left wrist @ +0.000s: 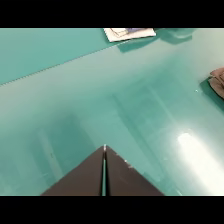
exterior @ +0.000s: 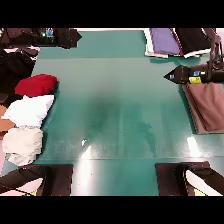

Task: Fold the shirts.

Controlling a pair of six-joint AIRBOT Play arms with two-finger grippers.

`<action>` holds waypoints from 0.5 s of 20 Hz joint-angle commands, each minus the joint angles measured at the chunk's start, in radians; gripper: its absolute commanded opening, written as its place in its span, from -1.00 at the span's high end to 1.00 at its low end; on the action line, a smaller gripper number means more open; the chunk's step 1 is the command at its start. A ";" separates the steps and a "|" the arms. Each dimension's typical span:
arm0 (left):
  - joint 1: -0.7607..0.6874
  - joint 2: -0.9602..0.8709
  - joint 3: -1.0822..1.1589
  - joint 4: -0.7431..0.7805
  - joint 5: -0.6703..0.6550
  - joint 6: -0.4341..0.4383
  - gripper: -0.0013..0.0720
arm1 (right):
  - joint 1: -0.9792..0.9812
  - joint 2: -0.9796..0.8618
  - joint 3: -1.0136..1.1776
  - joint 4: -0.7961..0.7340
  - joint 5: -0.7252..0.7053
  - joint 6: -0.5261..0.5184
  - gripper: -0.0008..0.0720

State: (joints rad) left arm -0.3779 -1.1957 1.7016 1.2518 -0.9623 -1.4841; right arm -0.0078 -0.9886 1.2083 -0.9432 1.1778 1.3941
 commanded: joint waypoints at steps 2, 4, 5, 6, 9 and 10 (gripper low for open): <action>0.001 0.000 0.000 0.000 0.005 0.000 0.88 | 0.000 0.000 0.001 0.001 0.004 0.000 0.93; 0.000 0.000 0.000 0.000 0.005 0.000 0.88 | 0.000 0.000 0.001 0.001 0.004 0.000 0.93; 0.001 0.000 0.000 0.000 0.005 0.000 0.88 | 0.000 0.000 0.001 0.002 0.005 0.000 0.93; 0.000 0.000 0.000 0.000 0.005 0.000 0.88 | 0.000 0.000 0.001 0.001 0.007 0.000 0.93; 0.000 0.000 0.000 0.000 0.005 0.000 0.88 | 0.000 0.000 0.001 0.001 0.010 0.000 0.93; 0.001 0.000 0.000 0.000 0.005 0.000 0.88 | 0.000 0.000 0.001 0.001 0.014 0.000 0.93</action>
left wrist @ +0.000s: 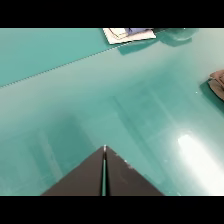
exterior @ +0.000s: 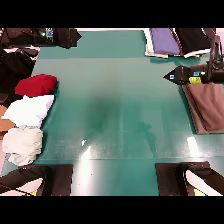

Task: Fold the shirts.

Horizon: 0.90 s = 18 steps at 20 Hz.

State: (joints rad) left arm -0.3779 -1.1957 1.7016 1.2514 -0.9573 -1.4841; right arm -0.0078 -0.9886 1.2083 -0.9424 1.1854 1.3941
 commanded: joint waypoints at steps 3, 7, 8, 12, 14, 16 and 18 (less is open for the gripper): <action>0.001 0.000 0.000 -0.003 0.029 0.003 0.88 | 0.000 0.000 0.001 0.000 0.023 0.000 0.93; 0.001 0.000 0.000 0.362 0.061 -0.073 -0.67 | 0.000 0.000 0.001 0.000 0.029 0.000 0.93; 0.006 -0.005 0.000 0.520 0.033 -0.148 -0.70 | 0.000 0.000 0.001 0.000 0.035 0.000 0.93; 0.201 -0.089 -0.016 0.646 -0.085 -0.249 -0.70 | 0.000 0.000 0.001 0.001 0.047 0.000 0.93; 0.307 -0.155 -0.060 0.596 -0.117 -0.270 -0.71 | 0.000 0.000 0.001 0.002 0.052 0.000 0.93; 0.390 -0.230 -0.126 0.507 -0.111 -0.269 -0.71 | 0.000 0.000 0.001 0.001 0.053 0.000 0.93; 0.443 -0.307 -0.188 0.479 -0.099 -0.269 -0.71 | 0.000 0.000 0.001 0.001 0.054 0.000 0.93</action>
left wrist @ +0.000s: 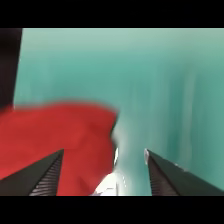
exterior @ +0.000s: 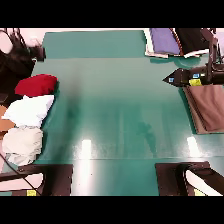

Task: Fold the shirts.

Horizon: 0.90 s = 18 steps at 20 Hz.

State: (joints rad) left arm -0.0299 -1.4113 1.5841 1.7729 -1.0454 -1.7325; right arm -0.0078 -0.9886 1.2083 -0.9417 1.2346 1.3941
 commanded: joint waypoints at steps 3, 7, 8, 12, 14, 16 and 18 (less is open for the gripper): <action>0.138 -0.200 -0.112 -0.042 -0.012 -0.021 -0.71 | 0.000 0.000 0.001 0.000 -0.003 0.000 0.93; 0.140 -0.237 -0.111 -0.035 0.000 -0.021 -0.70 | 0.000 0.000 0.001 0.000 -0.005 0.000 0.93; 0.141 -0.232 -0.098 -0.035 0.002 -0.021 -0.68 | 0.000 0.000 0.001 0.000 -0.011 0.000 0.93; 0.137 -0.167 0.010 -0.034 -0.010 0.005 0.88 | 0.000 0.000 0.002 0.008 -0.059 0.000 0.93; 0.118 -0.082 0.094 -0.036 -0.005 0.050 0.88 | 0.000 -0.001 0.016 0.034 -0.075 0.000 0.93; 0.076 0.031 0.186 -0.036 -0.004 0.094 0.88 | 0.000 -0.001 0.082 0.034 -0.086 0.000 0.93; 0.010 0.150 0.256 -0.039 -0.006 0.119 0.88 | 0.000 0.000 0.175 0.032 -0.120 0.000 0.93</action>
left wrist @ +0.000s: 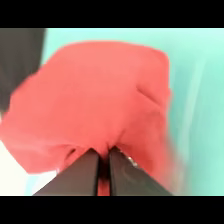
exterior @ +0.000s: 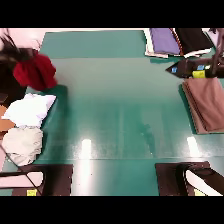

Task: Fold the shirts.

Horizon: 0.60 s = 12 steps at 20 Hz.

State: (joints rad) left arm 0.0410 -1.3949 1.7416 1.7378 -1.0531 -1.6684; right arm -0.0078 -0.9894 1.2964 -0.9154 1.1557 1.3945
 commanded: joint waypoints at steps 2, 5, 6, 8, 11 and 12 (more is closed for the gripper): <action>-0.146 0.240 0.120 -0.013 0.001 0.055 0.88 | 0.000 0.000 0.169 0.004 -0.069 0.000 0.93; -0.283 0.315 0.120 -0.107 -0.050 0.110 0.88 | 0.000 0.000 0.267 -0.002 -0.085 0.000 0.93; -0.339 0.314 0.120 -0.137 -0.078 0.117 0.88 | 0.000 0.000 0.293 -0.002 -0.083 0.000 0.93; -0.459 0.279 0.120 -0.169 -0.121 0.133 0.88 | 0.000 0.000 0.340 -0.002 -0.082 0.000 0.93; -0.634 0.170 0.120 -0.190 -0.137 0.133 0.88 | 0.000 0.000 0.388 -0.002 -0.079 0.000 0.93; -0.684 0.127 0.120 -0.204 -0.134 0.134 0.88 | 0.000 0.000 0.401 -0.002 -0.074 0.000 0.93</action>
State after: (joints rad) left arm -0.4950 -1.1938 1.8584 1.5818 -1.1656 -1.5475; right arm -0.0078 -0.9890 1.6470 -0.9165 1.0794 1.3945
